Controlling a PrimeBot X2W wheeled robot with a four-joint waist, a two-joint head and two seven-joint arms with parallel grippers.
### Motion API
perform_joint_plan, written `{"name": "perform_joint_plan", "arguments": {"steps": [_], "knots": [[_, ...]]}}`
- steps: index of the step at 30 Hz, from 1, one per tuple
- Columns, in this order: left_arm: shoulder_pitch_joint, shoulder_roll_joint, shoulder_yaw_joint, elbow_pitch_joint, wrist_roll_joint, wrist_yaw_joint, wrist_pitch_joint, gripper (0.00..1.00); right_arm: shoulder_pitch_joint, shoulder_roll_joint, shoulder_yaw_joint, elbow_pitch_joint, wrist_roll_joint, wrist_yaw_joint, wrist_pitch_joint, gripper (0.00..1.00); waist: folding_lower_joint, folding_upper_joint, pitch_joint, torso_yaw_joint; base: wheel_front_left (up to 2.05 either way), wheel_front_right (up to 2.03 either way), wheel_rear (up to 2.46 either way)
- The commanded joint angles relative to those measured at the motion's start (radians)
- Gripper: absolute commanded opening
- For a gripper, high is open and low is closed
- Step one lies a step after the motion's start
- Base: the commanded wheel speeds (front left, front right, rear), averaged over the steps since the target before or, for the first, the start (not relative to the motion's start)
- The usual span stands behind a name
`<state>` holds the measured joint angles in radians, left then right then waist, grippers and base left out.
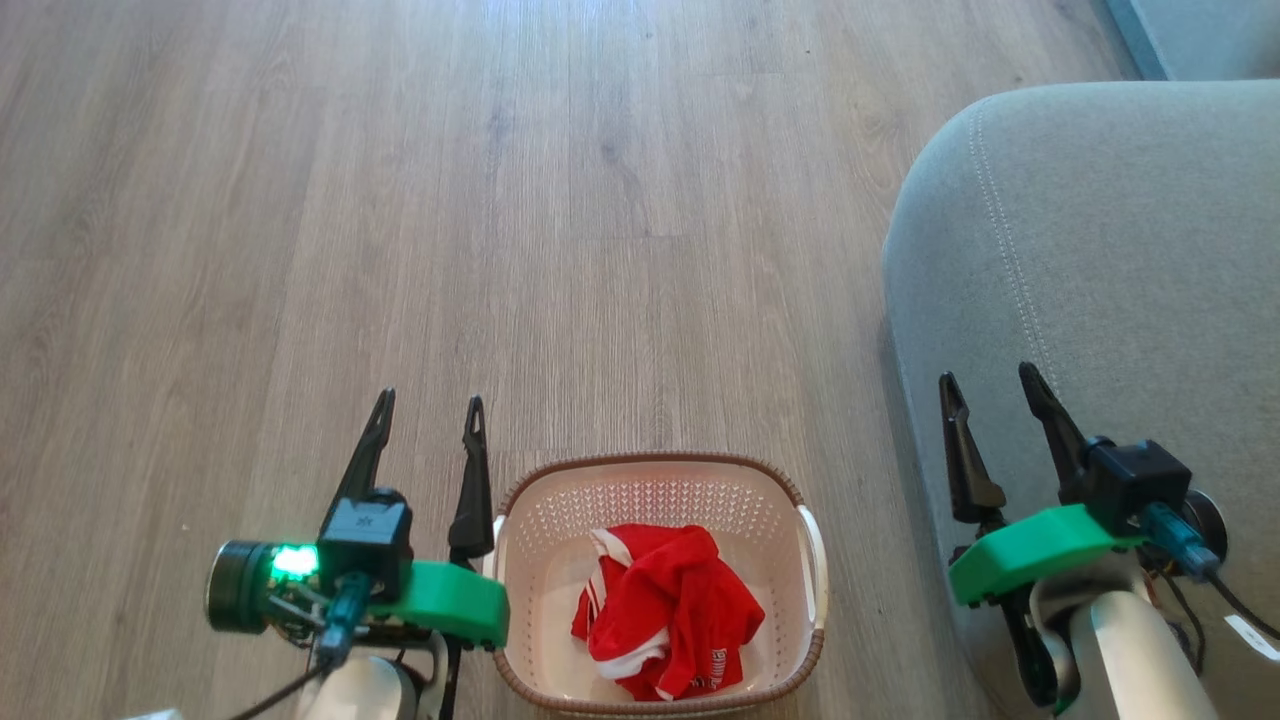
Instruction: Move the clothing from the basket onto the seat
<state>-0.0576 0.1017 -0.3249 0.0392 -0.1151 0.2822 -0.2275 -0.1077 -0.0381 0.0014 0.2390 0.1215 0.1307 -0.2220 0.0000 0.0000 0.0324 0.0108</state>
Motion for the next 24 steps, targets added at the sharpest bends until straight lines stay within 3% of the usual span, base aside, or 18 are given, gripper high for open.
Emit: {"name": "perform_joint_plan", "arguments": {"steps": [1, 7, 24], "knots": [[-0.032, 0.011, 0.017, -0.034, 0.039, 0.014, -0.017, 1.00, -0.053, -0.012, 0.027, -0.020, -0.029, 0.000, -0.022, 1.00, 0.0000, 0.0000, -0.001, 0.000, 0.00, 0.00, 0.00], [-0.029, 0.000, 0.016, -0.035, 0.086, 0.023, -0.034, 1.00, -0.063, -0.012, 0.039, -0.008, -0.089, 0.000, -0.040, 1.00, 0.0000, 0.0000, -0.004, 0.002, 0.00, 0.00, 0.00], [-0.013, -0.038, 0.086, -0.005, 0.071, -0.057, -0.034, 1.00, -0.072, -0.012, 0.048, 0.024, -0.060, 0.000, -0.040, 1.00, 0.0000, 0.0000, -0.014, 0.001, 0.00, 0.00, 0.00]]}}
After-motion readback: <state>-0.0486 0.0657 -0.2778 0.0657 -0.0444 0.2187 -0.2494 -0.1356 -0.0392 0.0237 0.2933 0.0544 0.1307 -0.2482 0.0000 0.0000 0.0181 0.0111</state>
